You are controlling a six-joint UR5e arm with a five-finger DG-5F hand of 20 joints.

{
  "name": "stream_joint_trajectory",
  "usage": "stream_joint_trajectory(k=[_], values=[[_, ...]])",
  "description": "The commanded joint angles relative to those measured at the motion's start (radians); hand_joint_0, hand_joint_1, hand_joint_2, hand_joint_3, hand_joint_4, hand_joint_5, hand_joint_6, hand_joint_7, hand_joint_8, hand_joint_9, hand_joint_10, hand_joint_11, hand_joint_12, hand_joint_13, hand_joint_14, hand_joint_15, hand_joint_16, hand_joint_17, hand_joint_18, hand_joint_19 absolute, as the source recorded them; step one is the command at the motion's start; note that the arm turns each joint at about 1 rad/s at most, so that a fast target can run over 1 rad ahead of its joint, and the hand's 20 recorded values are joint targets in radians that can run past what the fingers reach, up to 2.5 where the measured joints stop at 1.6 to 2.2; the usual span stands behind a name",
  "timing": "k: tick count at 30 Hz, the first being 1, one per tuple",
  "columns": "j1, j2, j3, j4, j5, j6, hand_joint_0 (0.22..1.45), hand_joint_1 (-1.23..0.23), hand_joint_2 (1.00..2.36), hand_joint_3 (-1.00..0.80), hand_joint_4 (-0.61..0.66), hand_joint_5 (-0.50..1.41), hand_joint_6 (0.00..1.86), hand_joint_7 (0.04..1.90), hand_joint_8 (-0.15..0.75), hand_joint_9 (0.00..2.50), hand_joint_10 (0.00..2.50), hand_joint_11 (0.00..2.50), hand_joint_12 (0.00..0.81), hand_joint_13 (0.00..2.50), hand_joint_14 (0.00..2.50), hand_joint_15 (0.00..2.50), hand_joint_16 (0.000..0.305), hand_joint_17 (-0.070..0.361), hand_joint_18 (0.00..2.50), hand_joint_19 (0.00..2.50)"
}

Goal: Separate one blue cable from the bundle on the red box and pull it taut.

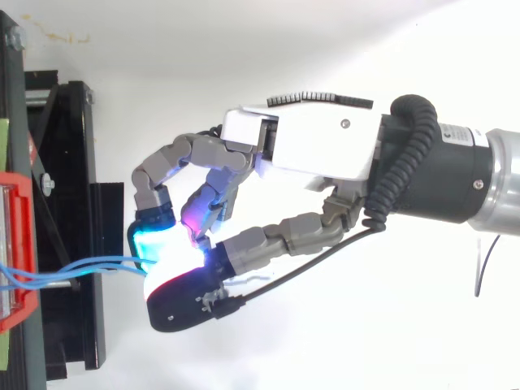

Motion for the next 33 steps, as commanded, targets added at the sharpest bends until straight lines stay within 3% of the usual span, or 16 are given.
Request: stream_joint_trajectory(k=[1, 3, 7, 12, 17, 25, 30, 33], values=[[0.000, 0.000, 0.000, 0.000, 0.000, 0.000, 0.61, -0.83, 1.02, -0.15, -0.03, -0.18, 0.91, 1.15, 0.333, 1.03, 0.02, 0.88, 0.395, 0.92, 0.02, 0.57, 0.046, 0.103, 0.89, 0.62], [0.000, 0.000, 0.002, 0.000, 0.000, 0.003, 0.63, -0.84, 1.02, -0.19, -0.05, -0.18, 0.91, 1.11, 0.324, 1.02, 0.02, 0.87, 0.387, 0.92, 0.02, 0.56, 0.045, 0.100, 0.88, 0.62], [0.002, 0.000, 0.000, 0.000, 0.003, 0.019, 0.57, -0.70, 1.02, -0.27, -0.02, -0.17, 0.88, 1.13, 0.307, 1.06, 0.02, 0.81, 0.383, 0.92, 0.02, 0.57, 0.045, 0.102, 0.87, 0.65], [0.008, 0.000, 0.000, -0.008, 0.005, 0.107, 0.56, -0.61, 1.01, -0.26, 0.00, -0.14, 0.85, 1.15, 0.311, 1.09, 0.02, 0.76, 0.396, 0.93, 0.02, 0.56, 0.048, 0.107, 0.87, 0.67], [0.011, 0.000, 0.000, -0.008, 0.005, 0.153, 0.57, -0.56, 1.01, -0.25, 0.06, -0.13, 0.83, 1.15, 0.330, 1.10, 0.01, 0.76, 0.408, 0.94, 0.02, 0.56, 0.049, 0.111, 0.87, 0.65], [0.011, 0.000, 0.002, -0.009, 0.005, 0.164, 0.56, -0.69, 1.02, -0.15, 0.12, -0.13, 0.84, 1.14, 0.344, 1.11, 0.01, 0.76, 0.422, 0.95, 0.02, 0.55, 0.052, 0.117, 0.91, 0.61], [0.011, 0.000, 0.002, -0.012, 0.006, 0.168, 0.57, -0.55, 1.01, -0.17, 0.20, -0.09, 0.80, 1.21, 0.351, 1.18, 0.02, 0.66, 0.430, 0.98, 0.02, 0.54, 0.055, 0.124, 0.94, 0.61], [0.011, 0.000, 0.002, -0.025, 0.006, 0.173, 0.57, -0.55, 1.01, -0.16, 0.20, -0.08, 0.78, 1.22, 0.354, 1.18, 0.01, 0.68, 0.428, 0.98, 0.02, 0.54, 0.055, 0.123, 0.94, 0.61]])
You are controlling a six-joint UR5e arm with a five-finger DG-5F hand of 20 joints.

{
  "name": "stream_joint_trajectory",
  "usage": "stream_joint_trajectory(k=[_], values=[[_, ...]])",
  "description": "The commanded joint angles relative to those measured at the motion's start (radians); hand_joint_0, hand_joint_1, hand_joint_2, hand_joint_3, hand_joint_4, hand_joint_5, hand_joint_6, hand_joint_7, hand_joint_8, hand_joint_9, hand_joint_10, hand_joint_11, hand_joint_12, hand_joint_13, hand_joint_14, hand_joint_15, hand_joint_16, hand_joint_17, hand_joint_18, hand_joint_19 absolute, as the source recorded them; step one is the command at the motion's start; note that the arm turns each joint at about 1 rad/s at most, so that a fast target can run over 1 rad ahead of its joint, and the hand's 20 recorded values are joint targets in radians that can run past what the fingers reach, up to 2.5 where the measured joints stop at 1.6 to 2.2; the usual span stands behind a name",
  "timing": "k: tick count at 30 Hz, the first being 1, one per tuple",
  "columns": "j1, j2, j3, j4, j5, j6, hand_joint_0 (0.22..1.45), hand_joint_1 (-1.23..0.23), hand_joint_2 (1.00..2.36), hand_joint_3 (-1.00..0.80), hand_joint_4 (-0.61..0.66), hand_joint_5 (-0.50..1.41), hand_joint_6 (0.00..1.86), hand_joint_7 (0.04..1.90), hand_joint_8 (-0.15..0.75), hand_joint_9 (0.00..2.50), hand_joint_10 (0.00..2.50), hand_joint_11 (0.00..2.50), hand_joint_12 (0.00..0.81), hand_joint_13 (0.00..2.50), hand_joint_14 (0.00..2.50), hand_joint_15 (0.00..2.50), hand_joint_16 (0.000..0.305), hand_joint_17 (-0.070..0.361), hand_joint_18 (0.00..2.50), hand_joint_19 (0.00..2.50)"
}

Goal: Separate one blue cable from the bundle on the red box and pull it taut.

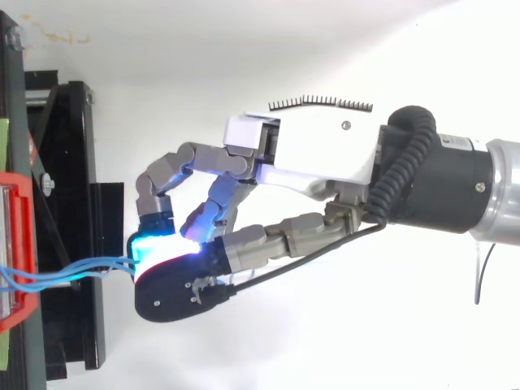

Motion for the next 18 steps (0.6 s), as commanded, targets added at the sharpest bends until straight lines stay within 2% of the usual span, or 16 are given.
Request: stream_joint_trajectory(k=[1, 7, 9, 12, 18], values=[[0.000, 0.000, 0.000, -0.011, -0.001, 0.004, 0.58, -0.56, 1.01, -0.16, 0.20, -0.08, 0.78, 1.21, 0.359, 1.18, 0.01, 0.68, 0.431, 0.98, 0.02, 0.54, 0.054, 0.122, 0.94, 0.61], [0.000, 0.000, -0.001, -0.015, 0.000, 0.004, 0.57, -0.63, 1.02, -0.12, 0.15, -0.09, 0.77, 1.18, 0.352, 1.16, 0.02, 0.70, 0.423, 0.97, 0.02, 0.54, 0.053, 0.119, 0.93, 0.60], [0.000, -0.002, 0.000, -0.013, 0.000, 0.004, 0.57, -0.57, 1.01, -0.13, 0.22, -0.05, 0.72, 1.29, 0.342, 1.22, 0.01, 0.60, 0.419, 0.99, 0.02, 0.50, 0.057, 0.128, 0.96, 0.59], [0.000, 0.000, 0.000, -0.013, 0.000, 0.004, 0.57, -0.52, 1.01, -0.14, 0.25, -0.04, 0.71, 1.29, 0.347, 1.25, 0.01, 0.57, 0.425, 1.00, 0.01, 0.50, 0.058, 0.130, 0.96, 0.59], [0.000, -0.002, 0.000, -0.013, 0.000, 0.004, 0.57, -0.51, 1.01, -0.15, 0.21, -0.05, 0.72, 1.29, 0.359, 1.25, 0.01, 0.61, 0.439, 1.00, 0.01, 0.50, 0.059, 0.133, 0.96, 0.58]])
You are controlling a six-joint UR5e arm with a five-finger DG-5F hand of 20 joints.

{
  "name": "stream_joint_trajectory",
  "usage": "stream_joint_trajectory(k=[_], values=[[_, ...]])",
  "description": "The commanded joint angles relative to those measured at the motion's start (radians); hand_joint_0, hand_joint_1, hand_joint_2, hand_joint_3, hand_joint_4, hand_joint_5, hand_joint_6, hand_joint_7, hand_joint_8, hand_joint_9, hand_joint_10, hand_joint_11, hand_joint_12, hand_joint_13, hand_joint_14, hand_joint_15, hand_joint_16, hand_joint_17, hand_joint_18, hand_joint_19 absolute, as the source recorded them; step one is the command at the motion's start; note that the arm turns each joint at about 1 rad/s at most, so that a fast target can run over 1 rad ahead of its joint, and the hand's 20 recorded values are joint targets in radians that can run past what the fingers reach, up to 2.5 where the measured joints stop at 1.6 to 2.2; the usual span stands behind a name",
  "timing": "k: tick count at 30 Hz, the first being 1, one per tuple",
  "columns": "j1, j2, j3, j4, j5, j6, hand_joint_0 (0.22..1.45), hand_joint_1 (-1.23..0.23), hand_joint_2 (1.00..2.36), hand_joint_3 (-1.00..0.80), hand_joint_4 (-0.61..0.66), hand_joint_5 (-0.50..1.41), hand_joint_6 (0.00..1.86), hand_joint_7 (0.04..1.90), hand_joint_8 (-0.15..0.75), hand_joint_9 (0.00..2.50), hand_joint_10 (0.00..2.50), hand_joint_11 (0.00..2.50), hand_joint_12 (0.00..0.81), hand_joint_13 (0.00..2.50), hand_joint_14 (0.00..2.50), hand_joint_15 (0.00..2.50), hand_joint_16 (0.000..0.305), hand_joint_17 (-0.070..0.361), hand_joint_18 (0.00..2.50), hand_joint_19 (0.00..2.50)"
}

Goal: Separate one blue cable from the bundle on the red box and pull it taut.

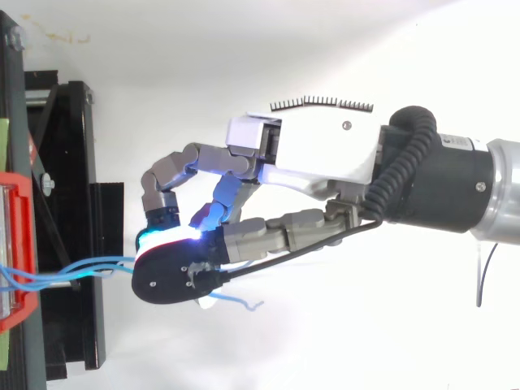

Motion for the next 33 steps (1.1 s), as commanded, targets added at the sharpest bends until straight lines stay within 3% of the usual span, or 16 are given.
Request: stream_joint_trajectory(k=[1, 9, 14, 17, 21, 33], values=[[0.000, 0.001, -0.001, 0.000, 0.000, 0.000, 0.57, -0.51, 1.01, -0.16, 0.21, -0.05, 0.72, 1.29, 0.362, 1.25, 0.02, 0.61, 0.439, 1.00, 0.01, 0.51, 0.059, 0.132, 0.96, 0.59], [0.000, 0.001, -0.001, -0.001, 0.000, 0.000, 0.49, -0.57, 1.00, -0.45, 0.15, -0.08, 0.77, 1.24, 0.348, 1.19, 0.02, 0.67, 0.413, 0.96, 0.02, 0.53, 0.051, 0.114, 0.88, 0.64], [0.000, 0.001, 0.000, -0.001, 0.000, 0.000, 0.47, -0.58, 1.00, -0.50, 0.16, -0.08, 0.77, 1.23, 0.366, 1.20, 0.02, 0.68, 0.425, 0.97, 0.02, 0.53, 0.053, 0.120, 0.90, 0.63], [0.000, 0.001, -0.001, -0.001, 0.000, 0.000, 0.48, -0.67, 1.00, -0.50, 0.16, -0.09, 0.79, 1.23, 0.363, 1.18, 0.02, 0.71, 0.424, 0.96, 0.02, 0.54, 0.052, 0.117, 0.89, 0.64], [0.000, 0.001, 0.000, -0.001, 0.000, 0.000, 0.55, -0.71, 1.01, -0.35, 0.14, -0.11, 0.82, 1.26, 0.344, 1.16, 0.02, 0.74, 0.393, 0.94, 0.02, 0.56, 0.047, 0.105, 0.86, 0.65], [0.000, 0.001, -0.001, -0.001, 0.000, -0.002, 0.57, -0.77, 1.02, -0.10, 0.11, -0.10, 0.86, 1.26, 0.361, 1.21, 0.02, 0.75, 0.420, 0.99, 0.02, 0.53, 0.052, 0.117, 0.95, 0.58]])
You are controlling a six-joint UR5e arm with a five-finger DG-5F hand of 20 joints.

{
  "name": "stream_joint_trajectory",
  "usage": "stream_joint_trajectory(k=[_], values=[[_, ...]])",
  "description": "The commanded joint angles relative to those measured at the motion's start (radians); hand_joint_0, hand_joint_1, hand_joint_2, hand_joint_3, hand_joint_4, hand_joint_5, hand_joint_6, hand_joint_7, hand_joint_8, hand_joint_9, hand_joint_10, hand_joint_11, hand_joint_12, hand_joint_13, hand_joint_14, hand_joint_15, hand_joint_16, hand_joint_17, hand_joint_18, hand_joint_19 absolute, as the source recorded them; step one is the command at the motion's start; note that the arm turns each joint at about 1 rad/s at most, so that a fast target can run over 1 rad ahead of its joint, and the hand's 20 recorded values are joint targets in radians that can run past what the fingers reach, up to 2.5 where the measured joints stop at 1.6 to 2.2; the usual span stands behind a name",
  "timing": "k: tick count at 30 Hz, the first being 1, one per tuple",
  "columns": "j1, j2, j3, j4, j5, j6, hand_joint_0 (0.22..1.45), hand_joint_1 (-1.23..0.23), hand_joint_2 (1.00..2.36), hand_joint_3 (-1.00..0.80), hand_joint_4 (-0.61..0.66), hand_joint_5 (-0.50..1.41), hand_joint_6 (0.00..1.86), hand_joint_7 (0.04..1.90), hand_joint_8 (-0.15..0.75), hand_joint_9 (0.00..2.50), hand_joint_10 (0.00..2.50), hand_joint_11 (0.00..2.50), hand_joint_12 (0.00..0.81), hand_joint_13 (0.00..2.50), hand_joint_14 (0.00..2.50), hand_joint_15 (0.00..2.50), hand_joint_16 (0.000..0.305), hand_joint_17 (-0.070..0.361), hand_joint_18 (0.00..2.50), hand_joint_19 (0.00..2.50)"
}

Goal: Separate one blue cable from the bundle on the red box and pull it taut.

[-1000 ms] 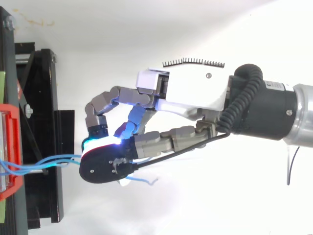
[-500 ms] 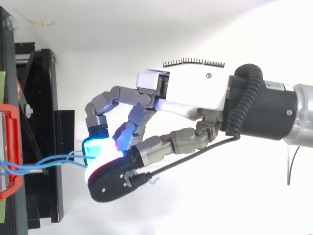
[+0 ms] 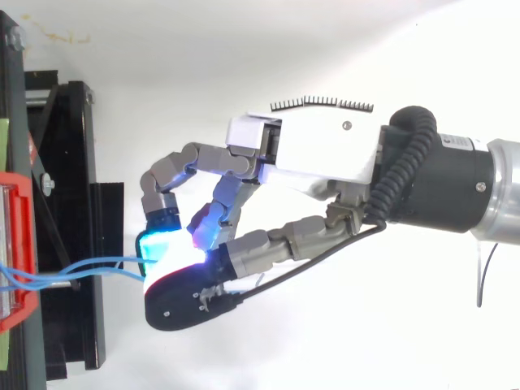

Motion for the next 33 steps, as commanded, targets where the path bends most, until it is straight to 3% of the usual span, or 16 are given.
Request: stream_joint_trajectory(k=[1, 11, 16, 19, 22, 33], values=[[0.000, 0.000, 0.001, 0.000, 0.000, -0.001, 0.57, -0.77, 1.02, -0.10, 0.10, -0.09, 0.87, 1.26, 0.360, 1.22, 0.02, 0.75, 0.419, 0.99, 0.02, 0.53, 0.052, 0.117, 0.95, 0.59], [0.000, 0.017, 0.001, -0.051, 0.012, -0.049, 0.57, -0.79, 1.02, -0.06, 0.12, -0.08, 0.86, 1.29, 0.343, 1.18, 0.02, 0.64, 0.421, 0.93, 0.01, 0.43, 0.049, 0.111, 0.92, 0.50], [0.000, 0.063, -0.001, -0.120, 0.072, -0.167, 0.58, -0.79, 1.02, -0.06, 0.12, -0.08, 0.86, 1.29, 0.344, 1.14, 0.01, 0.58, 0.428, 0.90, 0.01, 0.41, 0.049, 0.111, 0.89, 0.48], [0.000, 0.074, -0.001, -0.137, 0.091, -0.198, 0.57, -0.79, 1.02, -0.06, 0.12, -0.08, 0.86, 1.30, 0.346, 1.12, 0.01, 0.56, 0.431, 0.89, 0.01, 0.40, 0.049, 0.111, 0.88, 0.47], [0.005, 0.101, -0.001, -0.161, 0.176, -0.284, 0.58, -0.79, 1.02, -0.06, 0.13, -0.08, 0.86, 1.30, 0.346, 1.10, 0.01, 0.55, 0.429, 0.89, 0.01, 0.40, 0.049, 0.110, 0.87, 0.48], [0.017, 0.104, -0.001, -0.161, 0.256, -0.325, 0.57, -0.78, 1.01, -0.08, 0.09, -0.08, 0.85, 1.27, 0.318, 0.92, 0.01, 0.26, 0.395, 0.69, 0.01, 0.23, 0.047, 0.107, 0.69, 0.36]])
